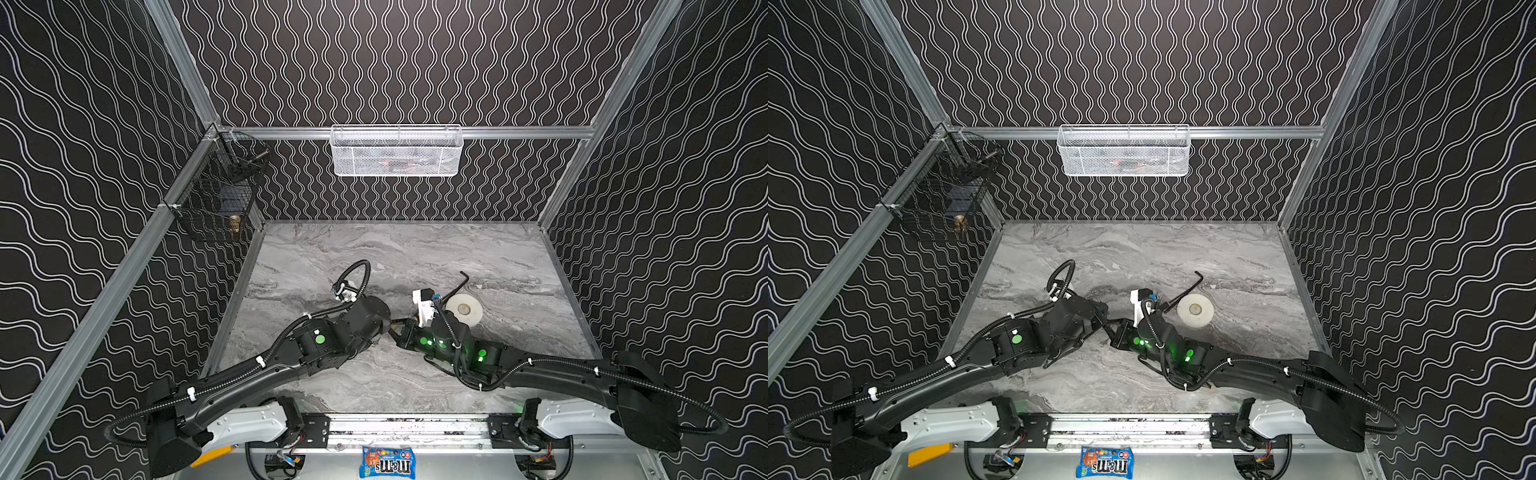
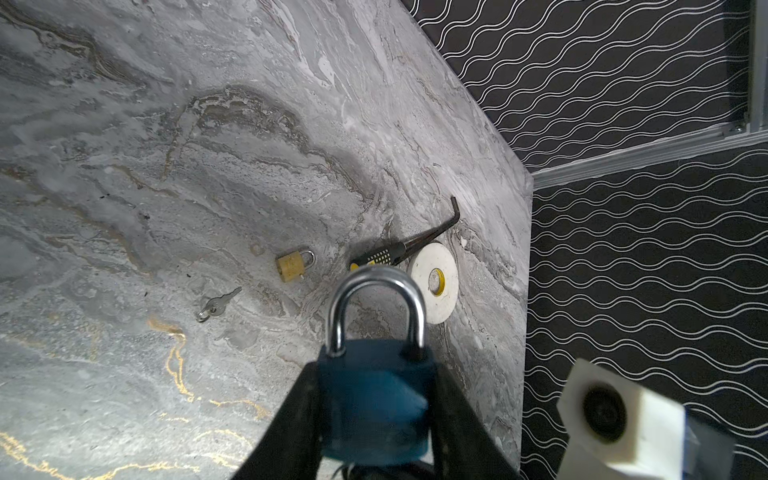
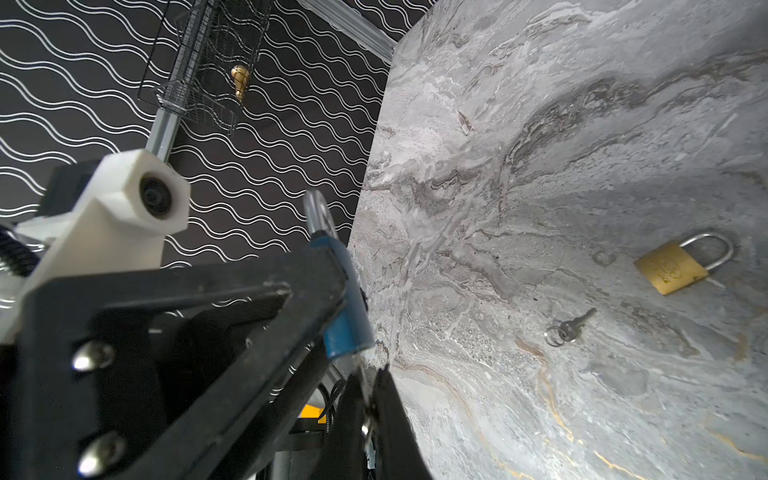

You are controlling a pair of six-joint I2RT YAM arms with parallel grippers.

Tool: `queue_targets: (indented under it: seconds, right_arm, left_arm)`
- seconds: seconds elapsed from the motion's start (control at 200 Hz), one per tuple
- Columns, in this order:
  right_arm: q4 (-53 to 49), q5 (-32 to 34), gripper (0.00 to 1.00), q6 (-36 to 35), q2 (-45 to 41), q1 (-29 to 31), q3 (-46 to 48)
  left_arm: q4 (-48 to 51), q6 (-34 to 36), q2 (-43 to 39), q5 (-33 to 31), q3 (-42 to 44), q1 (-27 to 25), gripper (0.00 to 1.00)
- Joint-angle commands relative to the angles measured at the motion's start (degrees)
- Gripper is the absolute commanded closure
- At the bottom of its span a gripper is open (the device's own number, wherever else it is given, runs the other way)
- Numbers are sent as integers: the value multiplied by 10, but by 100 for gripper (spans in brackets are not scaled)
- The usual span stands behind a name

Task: Unlock with the key
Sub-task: 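Push the silver key up into the blue padlock's keyhole with the right gripper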

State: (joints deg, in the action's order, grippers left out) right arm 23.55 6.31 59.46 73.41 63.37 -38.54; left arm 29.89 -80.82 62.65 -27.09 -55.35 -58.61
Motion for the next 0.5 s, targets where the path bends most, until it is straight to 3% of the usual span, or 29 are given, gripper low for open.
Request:
queue_targets:
  seconds: [0.0,0.18,0.495]
  right_arm:
    - [40,-2,94,5,2,-9,9]
    - [95,-17,100,8,-4,-13,26]
    - [185,-27,100,44,-20,-13,48]
  left_arm:
    - [-30,-3,-6,0,-4,0,100]
    - [-46,-2,-12,14,-4,0,100]
    - [-90,-14,-27,48,11,0,100]
